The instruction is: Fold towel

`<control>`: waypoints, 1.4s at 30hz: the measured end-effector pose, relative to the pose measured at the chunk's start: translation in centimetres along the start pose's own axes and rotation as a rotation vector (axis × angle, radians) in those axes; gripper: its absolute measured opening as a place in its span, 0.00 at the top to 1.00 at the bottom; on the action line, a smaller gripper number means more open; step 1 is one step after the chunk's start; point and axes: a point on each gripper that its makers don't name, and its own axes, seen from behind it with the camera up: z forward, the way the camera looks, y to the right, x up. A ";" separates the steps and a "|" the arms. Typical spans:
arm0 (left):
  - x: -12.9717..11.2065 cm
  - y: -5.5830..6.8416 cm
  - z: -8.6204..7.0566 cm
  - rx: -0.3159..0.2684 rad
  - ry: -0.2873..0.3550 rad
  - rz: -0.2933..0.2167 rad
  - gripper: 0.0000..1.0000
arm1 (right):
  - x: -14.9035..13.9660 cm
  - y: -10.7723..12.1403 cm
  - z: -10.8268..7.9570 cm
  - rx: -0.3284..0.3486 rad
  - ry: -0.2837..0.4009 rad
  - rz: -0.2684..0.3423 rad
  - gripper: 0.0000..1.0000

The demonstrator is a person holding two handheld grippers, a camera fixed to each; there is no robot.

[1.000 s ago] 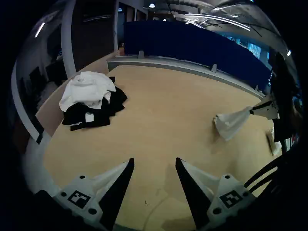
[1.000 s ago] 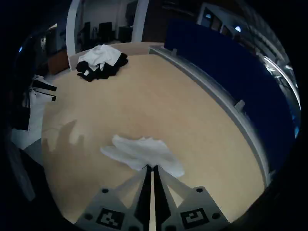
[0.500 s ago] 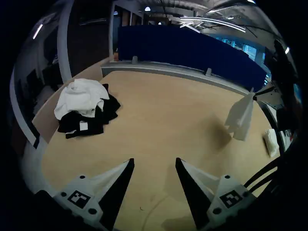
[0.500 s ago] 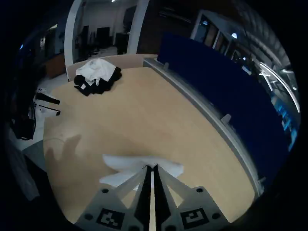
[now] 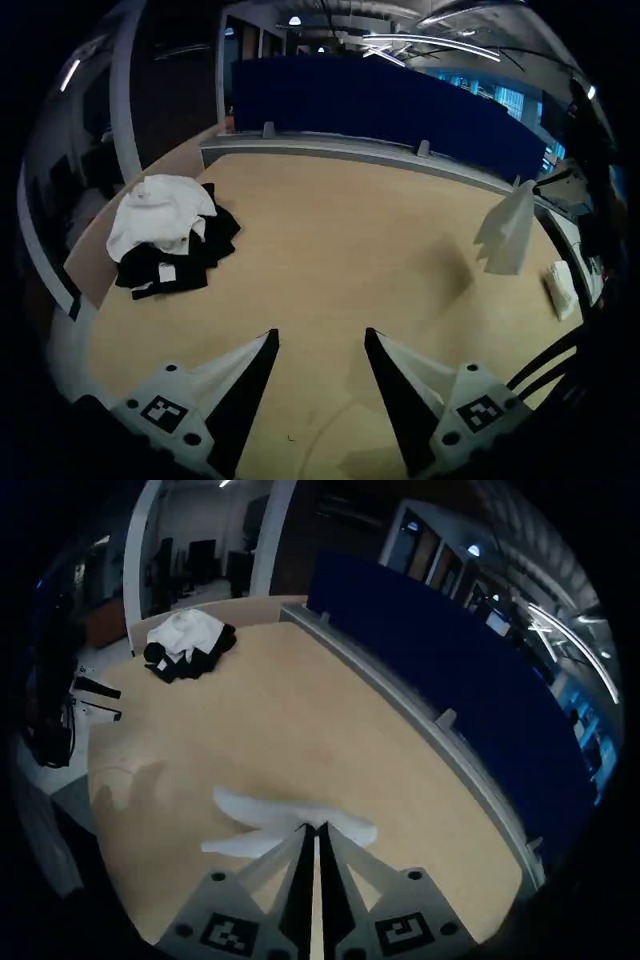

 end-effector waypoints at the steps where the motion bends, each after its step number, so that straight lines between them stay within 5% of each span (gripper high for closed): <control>1: 0.0 0.1 0.0 -0.001 0.000 0.004 0.21 | -0.3 0.4 -0.4 -0.005 -0.002 0.003 0.96; 26: 0.8 3.4 0.8 -0.002 -0.020 0.067 0.21 | -13.2 14.9 -10.8 -0.181 -0.112 0.107 0.96; 42: 1.7 7.8 1.5 -0.024 -0.036 0.124 0.21 | -20.6 20.6 -15.3 -0.234 -0.175 0.151 0.97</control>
